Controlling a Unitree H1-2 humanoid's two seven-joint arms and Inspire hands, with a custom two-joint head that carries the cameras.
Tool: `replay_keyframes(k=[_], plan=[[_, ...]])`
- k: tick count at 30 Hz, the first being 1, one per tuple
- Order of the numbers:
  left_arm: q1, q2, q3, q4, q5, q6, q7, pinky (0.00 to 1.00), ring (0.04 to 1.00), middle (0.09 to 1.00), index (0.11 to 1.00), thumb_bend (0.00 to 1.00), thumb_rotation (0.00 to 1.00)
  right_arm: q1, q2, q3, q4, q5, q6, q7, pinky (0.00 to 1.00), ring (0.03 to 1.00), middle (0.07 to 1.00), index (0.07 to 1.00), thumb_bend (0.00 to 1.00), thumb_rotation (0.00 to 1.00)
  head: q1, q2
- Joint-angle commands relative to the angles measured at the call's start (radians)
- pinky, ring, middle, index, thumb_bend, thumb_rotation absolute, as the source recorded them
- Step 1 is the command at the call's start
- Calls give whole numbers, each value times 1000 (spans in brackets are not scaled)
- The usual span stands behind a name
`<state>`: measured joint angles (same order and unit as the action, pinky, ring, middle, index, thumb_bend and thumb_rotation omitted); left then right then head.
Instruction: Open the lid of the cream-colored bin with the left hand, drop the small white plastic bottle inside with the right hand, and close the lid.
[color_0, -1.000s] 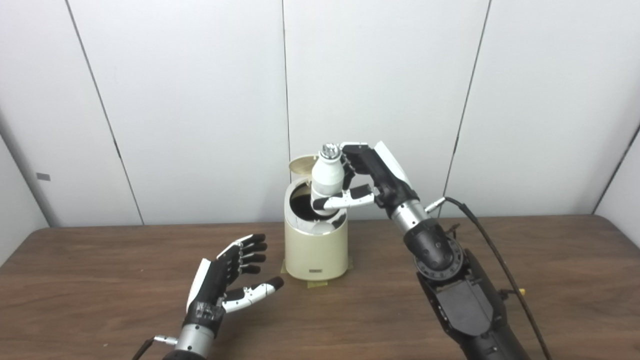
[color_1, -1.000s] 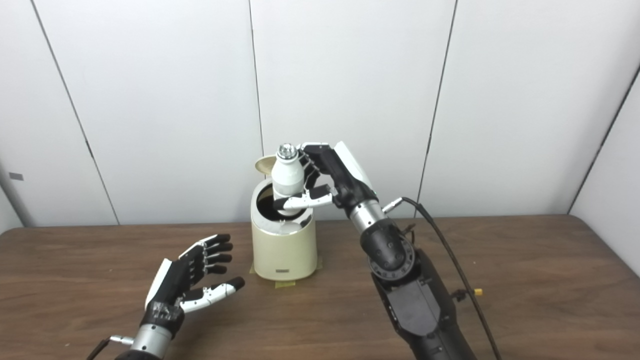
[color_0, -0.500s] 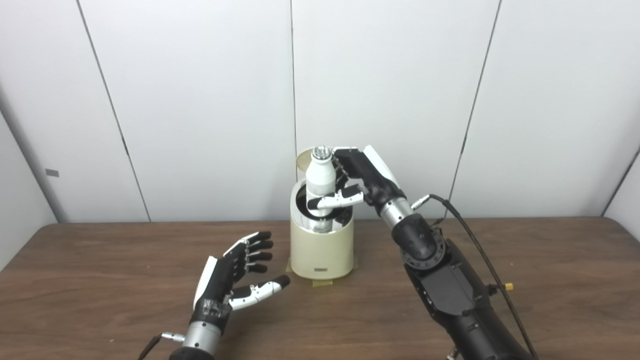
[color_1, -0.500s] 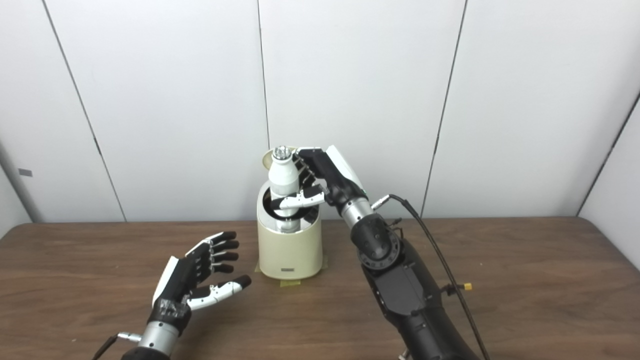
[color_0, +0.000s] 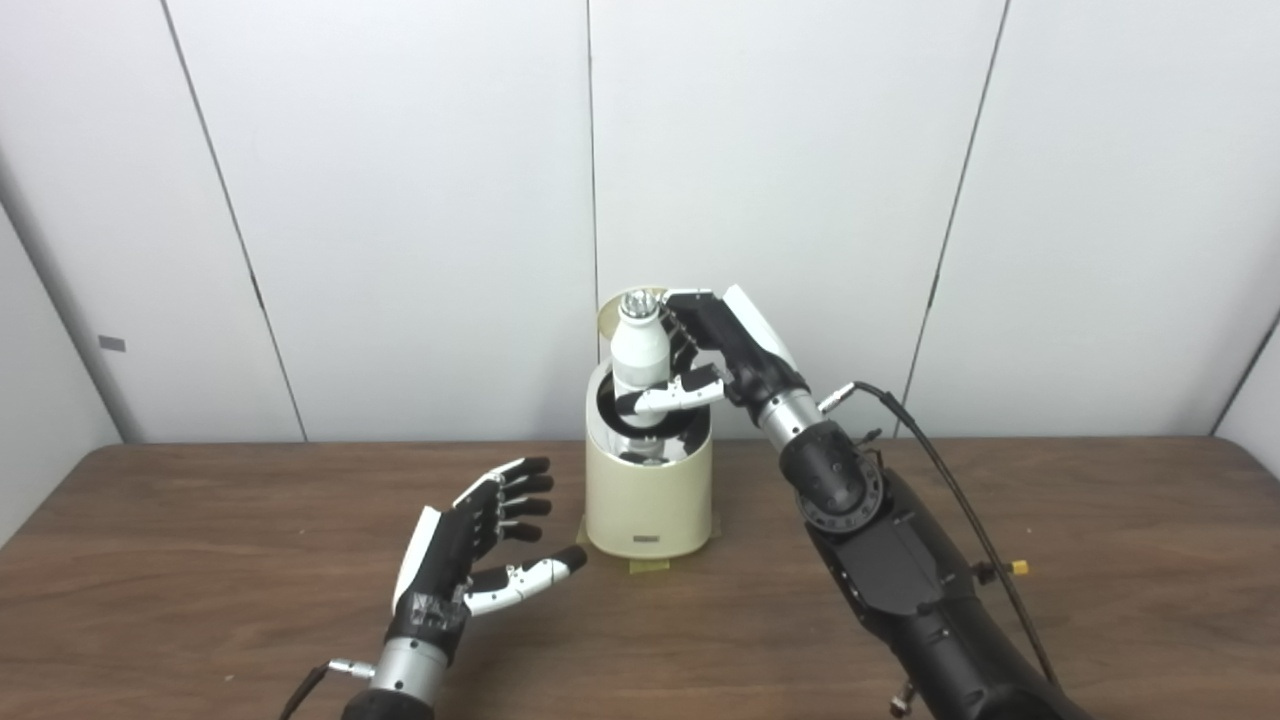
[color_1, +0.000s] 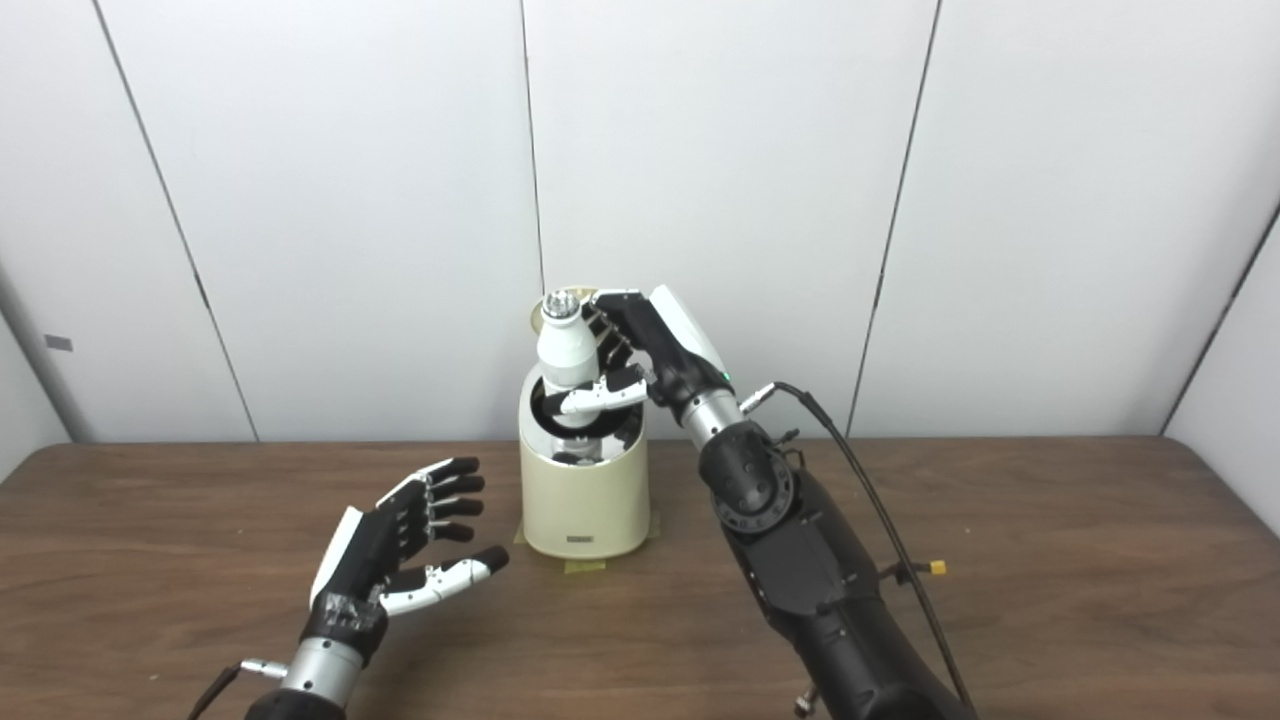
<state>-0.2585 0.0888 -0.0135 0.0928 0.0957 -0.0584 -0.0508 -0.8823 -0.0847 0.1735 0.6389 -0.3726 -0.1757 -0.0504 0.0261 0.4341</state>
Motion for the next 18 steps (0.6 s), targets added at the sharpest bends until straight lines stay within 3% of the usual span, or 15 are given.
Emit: replay_keyframes(k=[1,5,6,7,8,9,18], plan=[[-32,0,-1,-35,-5,-16,5,672,739,786,820,742,90,-83,-26,8,-15,-19,-61,-27,291,372,472,546,511,0,1,1],[-31,1,1,-37,-8,-15,3,667,735,783,817,747,91,-81,-52,43,-13,-41,-85,8,407,423,529,515,514,0,-1,4],[-31,2,1,-37,-8,-14,3,667,738,785,818,744,90,-80,-54,47,-13,-43,-84,10,422,443,609,591,520,0,-1,6],[-31,3,1,-38,-7,-13,2,669,740,787,817,742,88,-78,-56,49,-16,-46,-80,11,426,499,656,634,689,0,-1,6],[-30,4,0,-39,-7,-12,1,668,742,788,817,740,86,-76,-57,48,-22,-47,-70,14,424,544,695,670,788,0,-4,8],[-30,4,0,-40,-7,-10,1,667,743,788,817,739,85,-74,-58,47,-28,-47,-64,18,427,565,711,685,812,0,-6,9],[-30,6,1,-39,-16,-10,-6,659,741,789,818,742,79,-64,-69,45,-48,-51,-57,38,402,556,695,675,826,0,-9,12]])
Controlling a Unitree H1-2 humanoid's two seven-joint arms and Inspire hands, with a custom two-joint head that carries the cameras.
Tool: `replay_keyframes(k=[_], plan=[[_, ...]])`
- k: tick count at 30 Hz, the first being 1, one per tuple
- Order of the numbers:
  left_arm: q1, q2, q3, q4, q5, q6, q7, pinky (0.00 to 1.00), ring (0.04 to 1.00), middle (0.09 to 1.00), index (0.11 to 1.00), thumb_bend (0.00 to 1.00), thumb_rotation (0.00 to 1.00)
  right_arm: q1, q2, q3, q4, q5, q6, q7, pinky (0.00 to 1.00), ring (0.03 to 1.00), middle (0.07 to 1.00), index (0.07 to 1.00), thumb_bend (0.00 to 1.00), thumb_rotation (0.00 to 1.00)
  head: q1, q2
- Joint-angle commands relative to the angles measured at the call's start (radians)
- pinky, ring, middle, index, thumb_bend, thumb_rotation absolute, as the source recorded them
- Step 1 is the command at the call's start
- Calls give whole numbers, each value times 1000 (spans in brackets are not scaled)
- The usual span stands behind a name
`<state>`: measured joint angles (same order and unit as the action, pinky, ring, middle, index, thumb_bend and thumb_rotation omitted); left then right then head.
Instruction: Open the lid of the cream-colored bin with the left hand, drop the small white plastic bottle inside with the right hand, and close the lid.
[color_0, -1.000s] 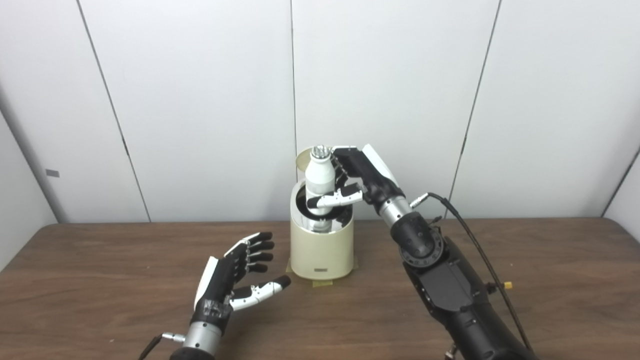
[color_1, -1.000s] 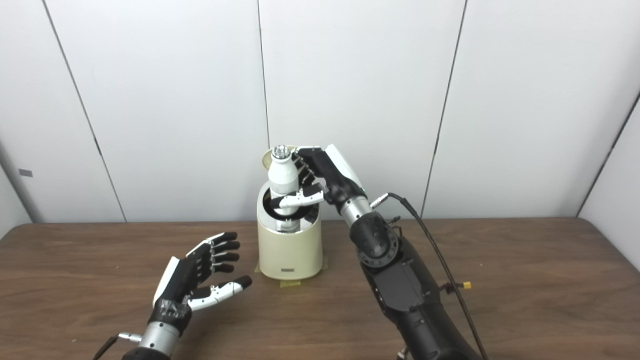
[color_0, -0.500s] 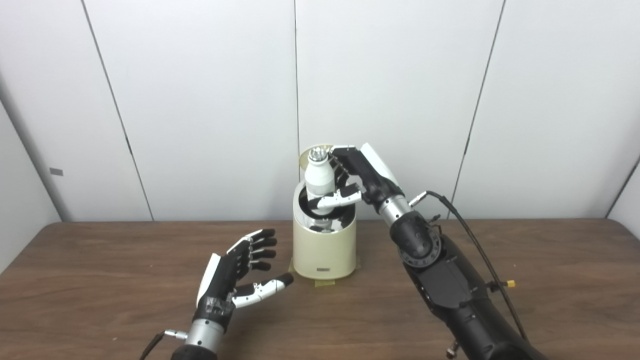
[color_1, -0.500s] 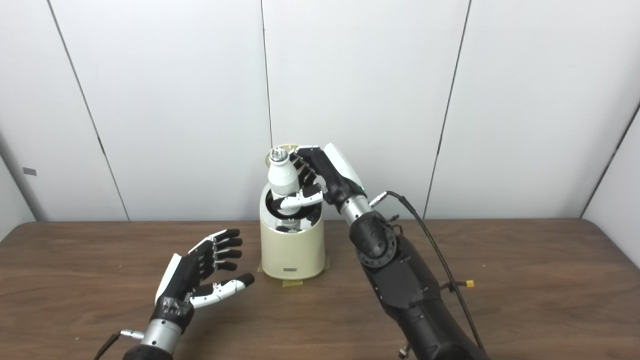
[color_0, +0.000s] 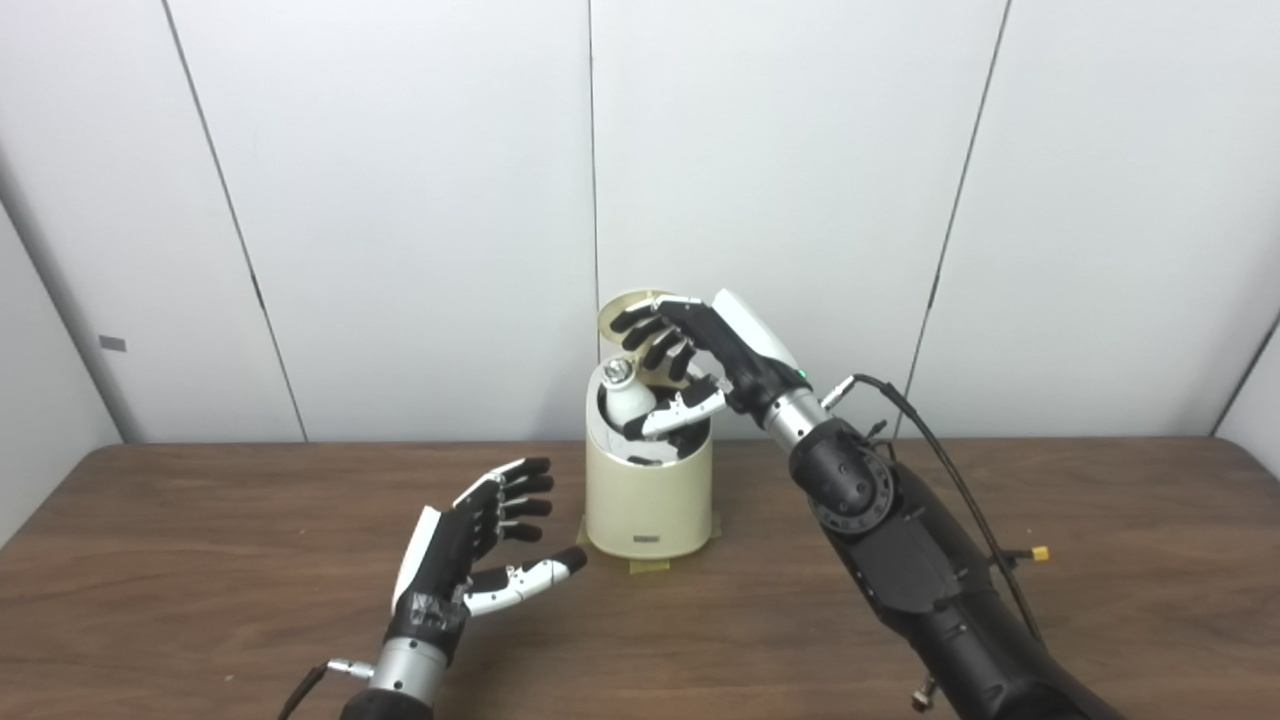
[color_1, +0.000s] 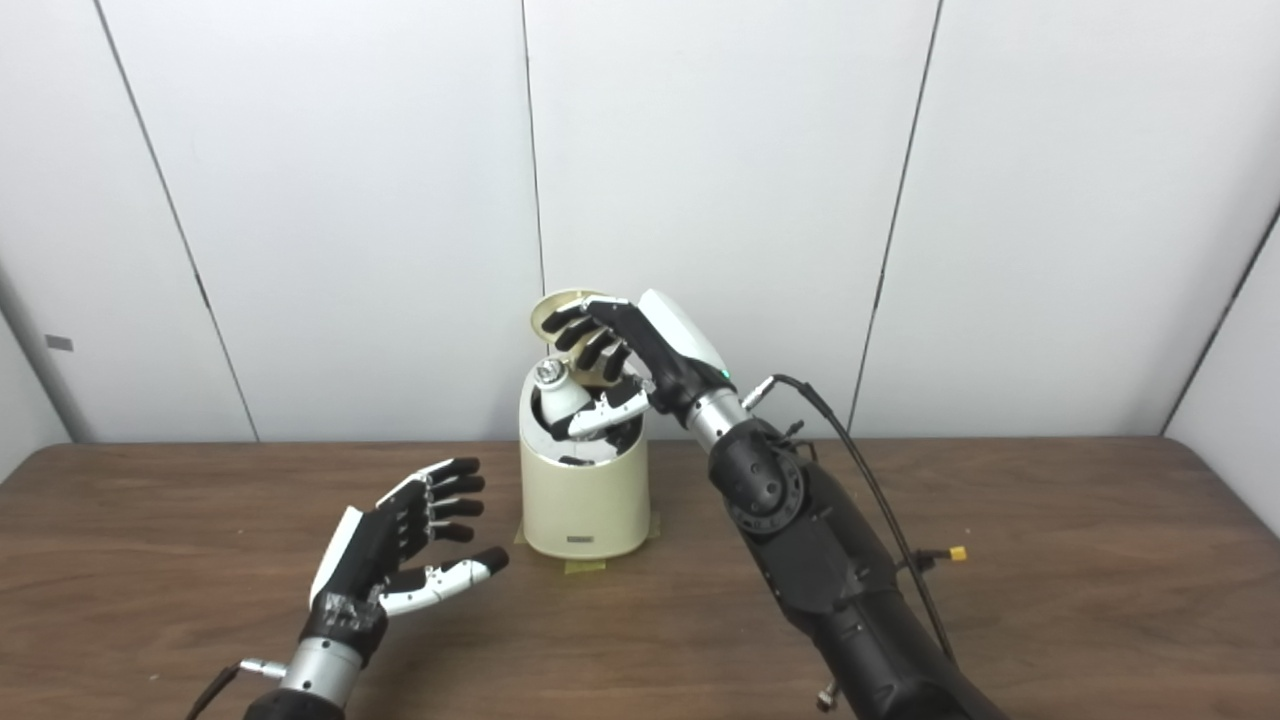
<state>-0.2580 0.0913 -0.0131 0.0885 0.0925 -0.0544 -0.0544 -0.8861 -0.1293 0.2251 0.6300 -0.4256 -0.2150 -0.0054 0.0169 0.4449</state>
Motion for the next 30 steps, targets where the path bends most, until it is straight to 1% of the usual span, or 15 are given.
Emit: replay_keyframes(k=[1,5,8,12,13,15,21,24,25,26,28,29,30], plan=[[-30,3,1,-35,-13,-14,-2,656,741,788,818,742,80,-59,-25,-8,-40,3,-18,-4,403,555,693,670,825,0,1,1],[-30,3,0,-36,-9,-12,1,674,739,785,814,747,86,-52,-29,-7,-44,4,-19,3,412,555,683,660,820,0,0,3],[-31,1,0,-34,-15,-13,-1,671,736,784,814,745,80,-41,-30,-11,-65,13,-7,12,420,557,678,657,809,0,1,2],[-32,3,-2,-33,-11,-17,0,660,736,783,816,747,92,-7,-34,-30,-137,49,1,40,431,556,681,661,782,0,3,1],[-32,2,-2,-33,-11,-16,0,662,738,785,816,746,93,6,-34,-39,-162,63,-11,42,426,546,678,659,778,0,5,0],[-32,2,-2,-35,-13,-13,0,659,739,785,815,747,91,35,-33,-58,-215,89,-26,39,375,494,646,639,788,0,5,0],[-33,5,-3,-35,-9,-16,1,671,737,784,816,740,83,159,-21,-132,-417,186,-4,41,320,398,585,605,814,0,8,0],[-34,8,-1,-33,-11,-17,0,671,735,782,816,741,85,227,-18,-167,-486,229,7,37,307,393,568,598,799,25,12,0],[-34,9,-1,-32,-13,-19,-1,671,734,782,816,741,85,262,-18,-185,-507,249,13,32,306,395,567,598,795,30,13,-1],[-34,9,-1,-32,-15,-20,-2,645,727,779,815,742,85,297,-18,-204,-525,276,21,32,306,394,574,617,793,43,13,0],[-34,10,0,-32,-18,-21,-4,630,722,777,814,742,81,347,-21,-229,-541,328,28,45,311,402,591,637,796,62,15,2],[-33,10,-1,-34,-19,-20,-5,626,720,776,813,743,79,370,-26,-237,-536,355,24,59,337,427,624,663,798,88,16,3],[-32,11,-1,-35,-20,-20,-5,620,719,777,813,742,76,384,-30,-242,-532,371,21,68,408,492,680,714,807,148,16,3]])
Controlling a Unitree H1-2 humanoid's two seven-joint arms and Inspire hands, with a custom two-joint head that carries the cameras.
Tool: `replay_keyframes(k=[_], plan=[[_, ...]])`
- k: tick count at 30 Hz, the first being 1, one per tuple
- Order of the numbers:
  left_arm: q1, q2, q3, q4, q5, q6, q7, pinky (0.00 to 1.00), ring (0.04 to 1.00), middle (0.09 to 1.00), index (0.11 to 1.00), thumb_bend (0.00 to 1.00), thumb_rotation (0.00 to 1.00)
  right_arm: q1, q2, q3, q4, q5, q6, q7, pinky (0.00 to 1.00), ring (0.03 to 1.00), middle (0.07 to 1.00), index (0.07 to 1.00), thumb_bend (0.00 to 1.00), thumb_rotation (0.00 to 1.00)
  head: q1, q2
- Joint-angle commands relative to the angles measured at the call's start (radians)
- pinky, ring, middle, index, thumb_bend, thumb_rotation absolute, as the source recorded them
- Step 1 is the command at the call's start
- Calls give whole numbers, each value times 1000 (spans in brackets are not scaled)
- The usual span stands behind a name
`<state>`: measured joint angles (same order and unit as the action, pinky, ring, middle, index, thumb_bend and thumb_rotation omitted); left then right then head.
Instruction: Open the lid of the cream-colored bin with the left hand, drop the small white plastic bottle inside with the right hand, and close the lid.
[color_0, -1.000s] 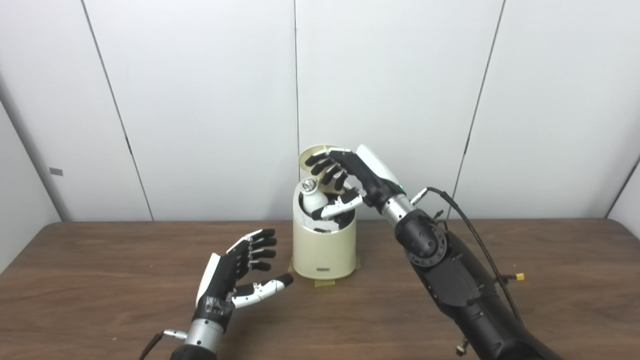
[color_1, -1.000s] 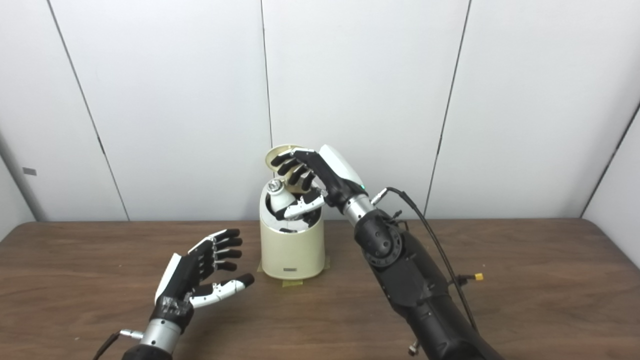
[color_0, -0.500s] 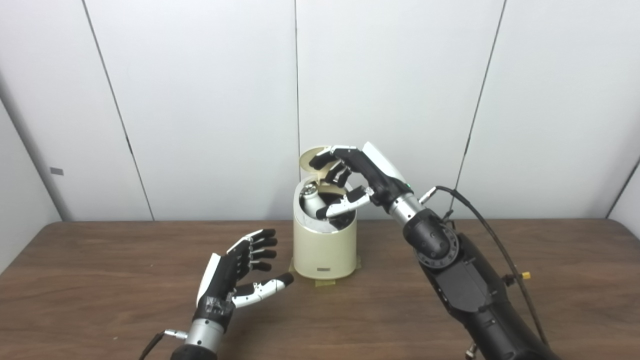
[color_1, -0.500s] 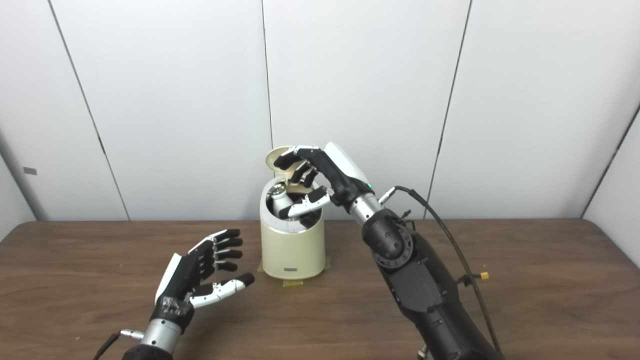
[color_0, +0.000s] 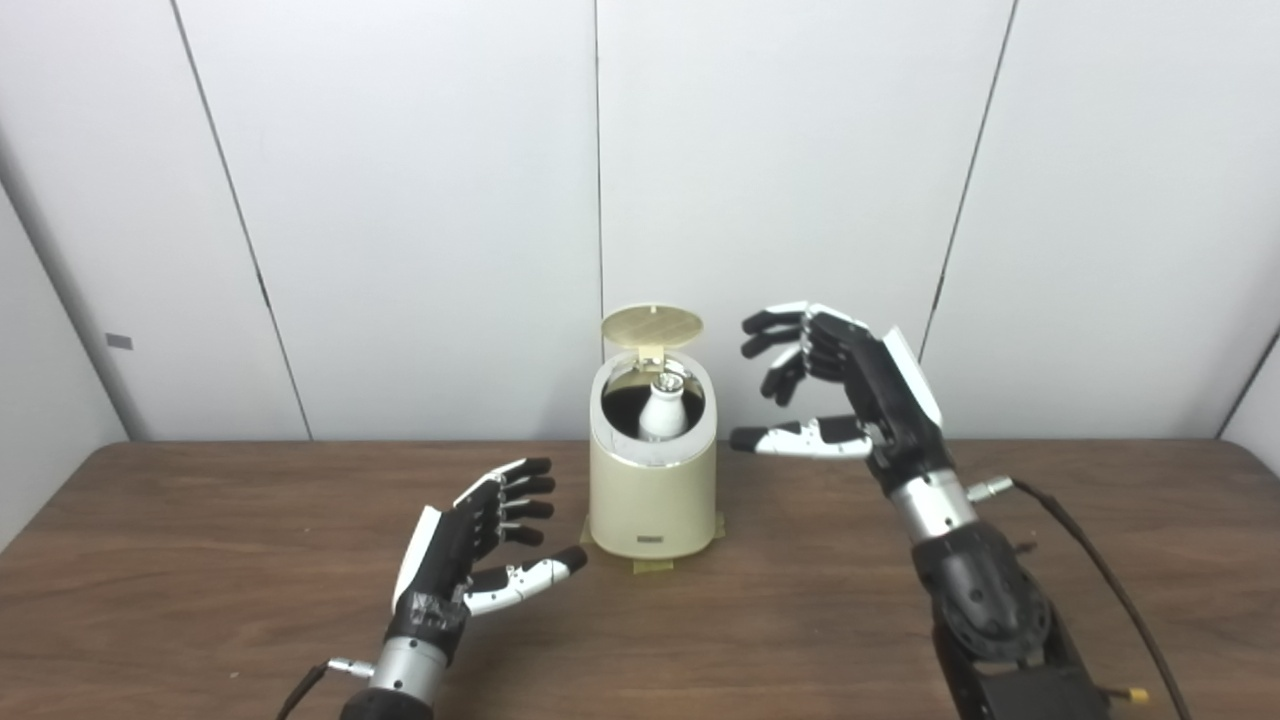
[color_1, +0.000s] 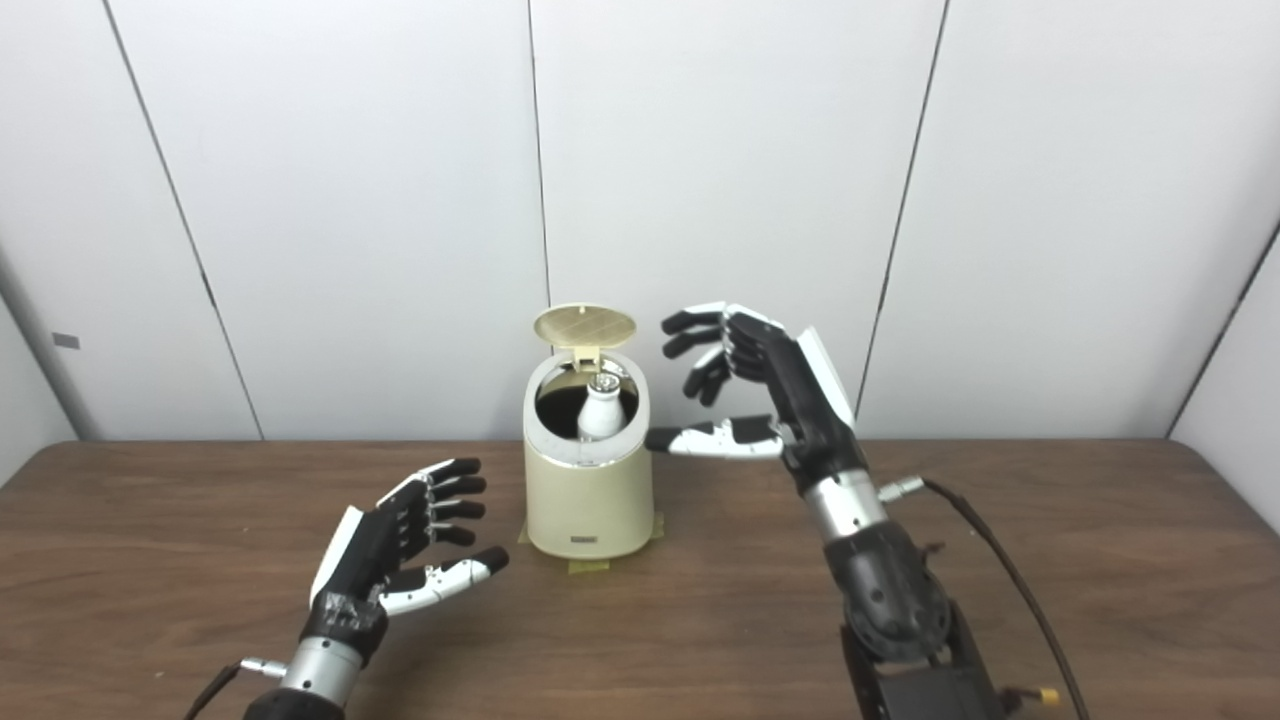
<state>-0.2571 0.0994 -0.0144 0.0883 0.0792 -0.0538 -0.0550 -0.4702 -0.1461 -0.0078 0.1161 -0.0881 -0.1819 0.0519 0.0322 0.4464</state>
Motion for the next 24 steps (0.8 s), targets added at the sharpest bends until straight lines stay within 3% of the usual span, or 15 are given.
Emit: replay_keyframes(k=[1,4,9,14,17,22,24], plan=[[-33,3,0,-36,-8,-19,-4,620,719,777,813,742,76,-14,-17,-14,-8,60,-13,25,408,492,680,714,807,148,0,3],[-31,5,0,-40,-13,-16,-4,627,715,775,810,742,66,30,-18,-23,15,130,4,64,554,626,780,800,861,231,9,5],[-24,8,3,-51,-21,-10,-6,630,721,778,810,745,76,75,-1,-25,56,197,-35,97,638,717,853,844,901,280,27,8],[-18,13,7,-75,-14,-8,-3,624,719,780,812,759,123,92,14,-22,107,188,-99,91,615,721,856,852,884,291,36,8],[-40,30,11,-97,-13,6,-10,636,750,805,820,784,186,107,30,-26,110,210,-90,94,597,718,858,851,907,306,36,6],[-148,96,3,-126,39,66,-38,671,791,860,837,872,308,134,58,-32,75,209,-51,71,593,716,855,842,882,253,33,1],[-209,119,-1,-121,45,90,-52,700,853,908,875,900,323,141,68,-37,66,208,-41,63,602,715,846,835,886,231,29,-2]])
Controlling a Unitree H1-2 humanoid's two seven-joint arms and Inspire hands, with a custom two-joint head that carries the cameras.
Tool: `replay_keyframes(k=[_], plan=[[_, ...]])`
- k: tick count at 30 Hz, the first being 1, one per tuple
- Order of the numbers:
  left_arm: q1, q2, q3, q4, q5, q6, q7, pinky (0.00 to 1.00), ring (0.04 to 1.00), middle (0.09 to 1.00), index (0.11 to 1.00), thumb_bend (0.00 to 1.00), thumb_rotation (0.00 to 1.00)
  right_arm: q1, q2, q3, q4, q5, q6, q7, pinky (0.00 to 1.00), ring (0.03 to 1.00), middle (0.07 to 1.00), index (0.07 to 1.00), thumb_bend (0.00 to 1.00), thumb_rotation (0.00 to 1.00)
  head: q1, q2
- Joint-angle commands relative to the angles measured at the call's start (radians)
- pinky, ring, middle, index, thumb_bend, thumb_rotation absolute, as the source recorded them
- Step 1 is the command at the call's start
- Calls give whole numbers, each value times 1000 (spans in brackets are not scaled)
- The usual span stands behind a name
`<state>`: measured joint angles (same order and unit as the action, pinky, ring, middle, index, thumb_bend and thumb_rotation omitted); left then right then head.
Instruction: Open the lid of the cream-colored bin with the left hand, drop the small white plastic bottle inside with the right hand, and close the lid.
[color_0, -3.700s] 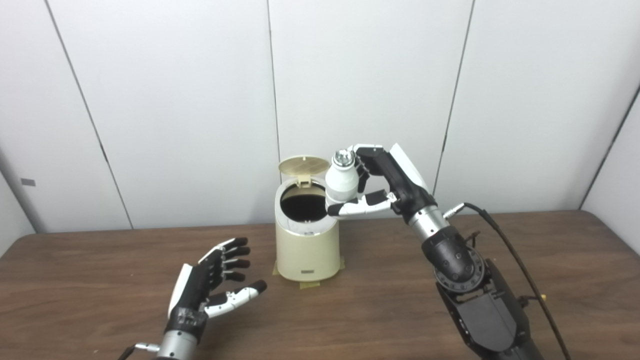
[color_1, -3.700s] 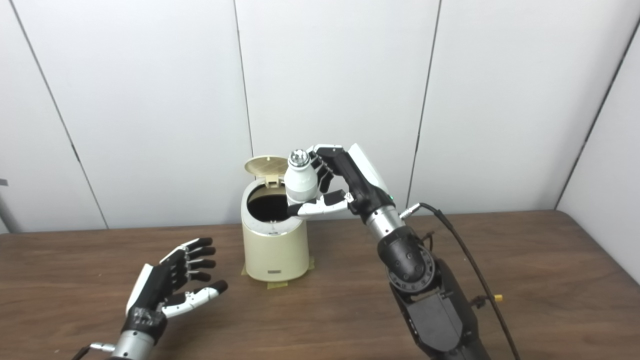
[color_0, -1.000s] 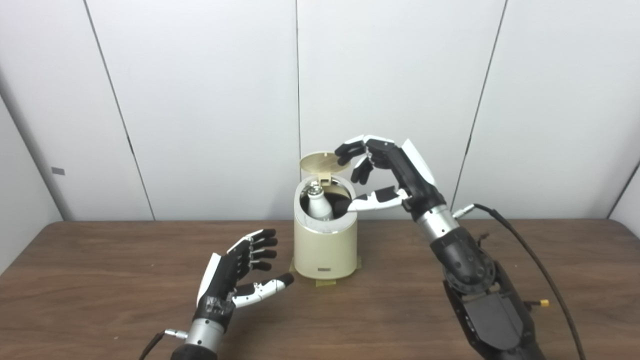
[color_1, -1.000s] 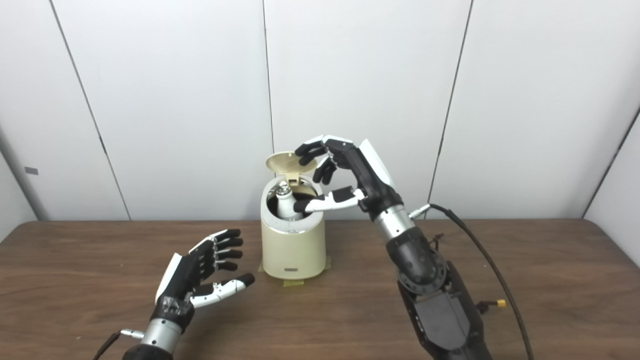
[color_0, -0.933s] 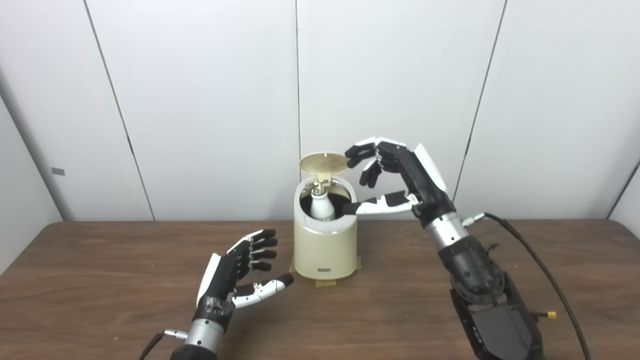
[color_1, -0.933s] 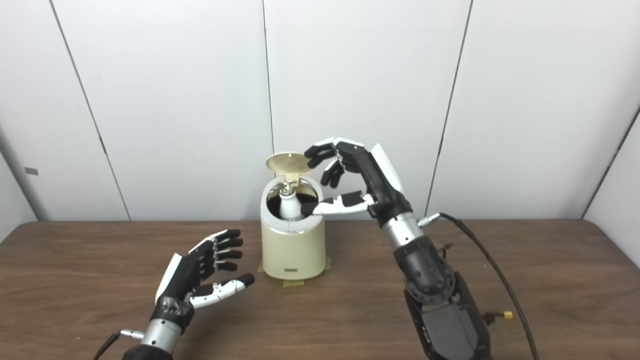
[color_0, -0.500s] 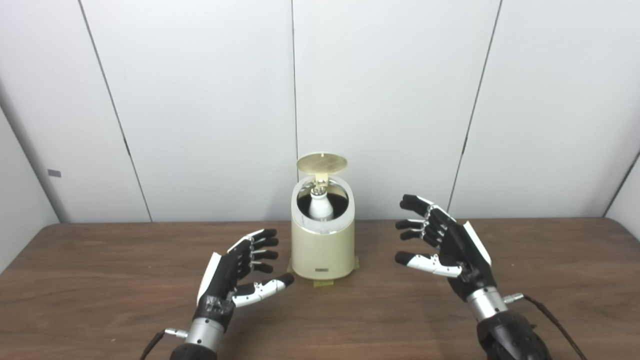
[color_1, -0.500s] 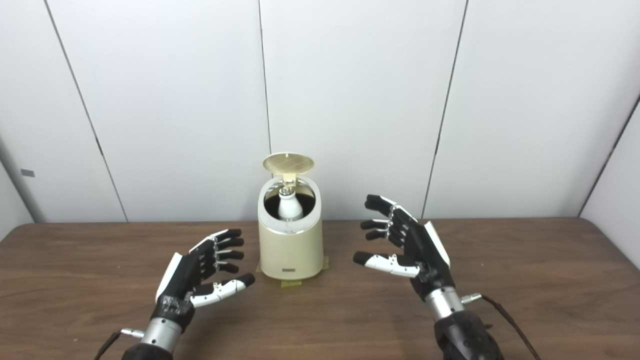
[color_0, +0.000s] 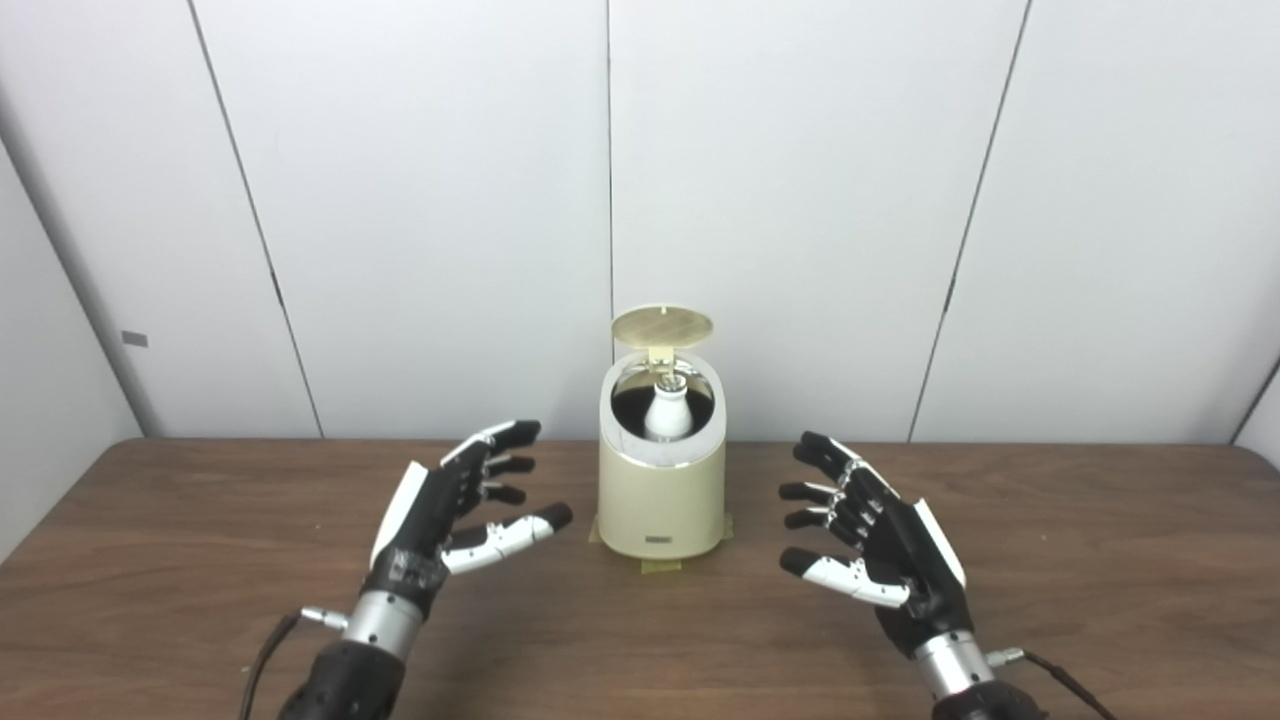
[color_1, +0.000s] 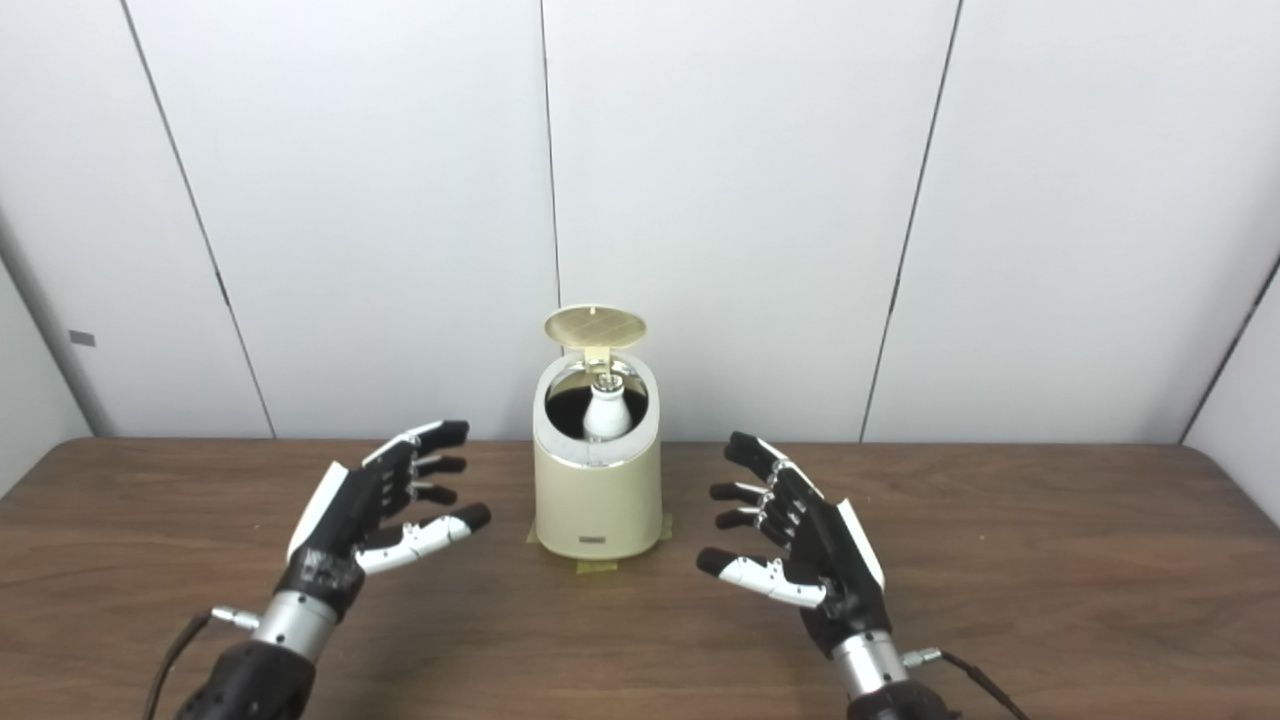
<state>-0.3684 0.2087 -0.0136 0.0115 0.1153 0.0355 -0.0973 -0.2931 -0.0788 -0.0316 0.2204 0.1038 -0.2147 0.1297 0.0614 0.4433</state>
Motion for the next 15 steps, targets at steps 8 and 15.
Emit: replay_keyframes(k=[8,15], plan=[[-312,53,-43,23,59,75,-48,882,978,985,971,935,315,-41,-2,-20,-17,-2,-28,-20,597,710,846,832,880,232,-13,-3],[-450,61,-113,97,146,108,-76,850,970,985,973,992,362,-37,-2,-30,-18,6,-24,-22,592,706,843,827,913,265,-18,-3]])
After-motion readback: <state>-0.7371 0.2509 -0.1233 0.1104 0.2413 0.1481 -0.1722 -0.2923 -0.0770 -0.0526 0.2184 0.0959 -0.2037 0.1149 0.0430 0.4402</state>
